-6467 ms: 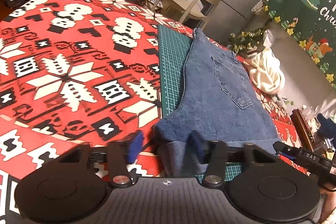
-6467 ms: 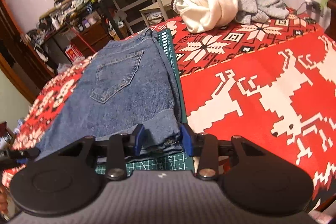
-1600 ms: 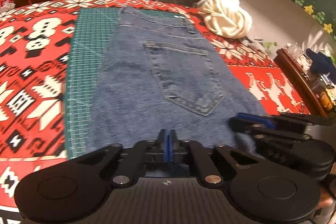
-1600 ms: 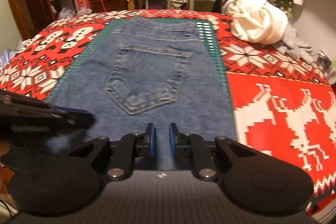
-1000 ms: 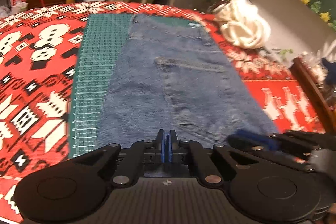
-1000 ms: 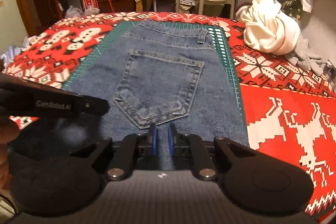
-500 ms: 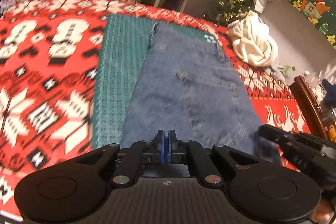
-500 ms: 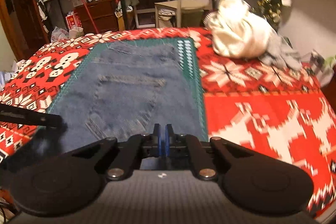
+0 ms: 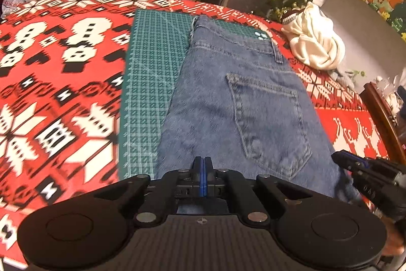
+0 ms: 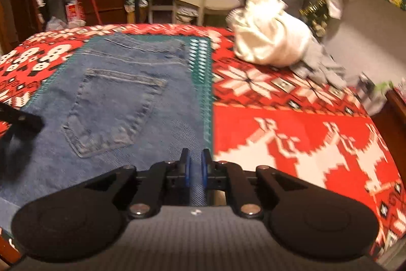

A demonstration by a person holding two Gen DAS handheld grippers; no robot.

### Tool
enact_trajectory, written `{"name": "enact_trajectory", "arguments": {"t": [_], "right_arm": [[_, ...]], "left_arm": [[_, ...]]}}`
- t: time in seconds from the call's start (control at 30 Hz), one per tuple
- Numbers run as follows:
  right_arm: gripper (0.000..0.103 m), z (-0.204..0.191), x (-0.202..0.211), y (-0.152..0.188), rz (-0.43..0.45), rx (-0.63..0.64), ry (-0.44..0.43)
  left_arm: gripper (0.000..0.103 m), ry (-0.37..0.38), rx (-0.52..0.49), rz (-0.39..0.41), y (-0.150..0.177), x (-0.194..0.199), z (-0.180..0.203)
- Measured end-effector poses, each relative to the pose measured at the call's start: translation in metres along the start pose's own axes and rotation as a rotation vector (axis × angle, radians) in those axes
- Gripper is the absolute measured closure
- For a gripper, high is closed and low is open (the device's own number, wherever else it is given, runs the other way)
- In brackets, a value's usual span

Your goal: Fold clothes

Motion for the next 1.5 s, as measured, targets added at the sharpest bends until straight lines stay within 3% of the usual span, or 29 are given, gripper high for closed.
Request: {"name": "enact_trajectory", "arguments": {"t": [0.13,0.3,0.43,0.57,0.73,0.9,1.07,1.17,1.5], "right_arm": [[0.094,-0.001,0.01,-0.015,0.041,-0.006,-0.031],[0.094,-0.027,0.009,-0.06,0.115,0.039,-0.083],[0.094,-0.046,-0.01,-0.089,0.119,0.041,-0.133],[0.094,-0.066,-0.032,-0.107,0.114,0.058,-0.165],[0.1,-0.082,-0.07,-0.112,0.084,0.076,-0.187],[0.1,-0.073,-0.091,-0.107,0.088,0.058,-0.169],[0.103,-0.036,-0.099,-0.1,0.069,-0.002,-0.101],[0.103,-0.016,-0.101,-0.094,0.066,-0.033,-0.128],[0.102,0.003,-0.049,-0.099,0.109,0.014,-0.042]], "left_arm": [[0.1,-0.001,-0.01,0.022,-0.013,0.012,0.008],[0.1,0.001,-0.016,0.062,-0.047,0.013,0.032],[0.1,-0.017,0.024,-0.007,-0.065,-0.02,0.038],[0.1,-0.046,0.052,-0.017,-0.073,-0.045,0.035],[0.101,-0.022,0.106,-0.032,-0.08,-0.063,0.027],[0.101,-0.011,0.092,-0.032,-0.083,-0.061,0.028],[0.102,-0.001,0.077,-0.016,-0.09,-0.063,0.031],[0.1,0.027,0.091,-0.03,-0.091,-0.065,0.025],[0.1,0.084,0.069,-0.015,-0.119,-0.035,0.029]]}}
Point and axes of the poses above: each gripper's, at about its wrist camera, not at the fingertips, and x roughly against the way its jaws point, z to its right, y to its underside, the point moved 5 cm from there along -x, roughly the way its jaws point, and after that the axes turned 10 degrees about x, right-handed, at the moved point
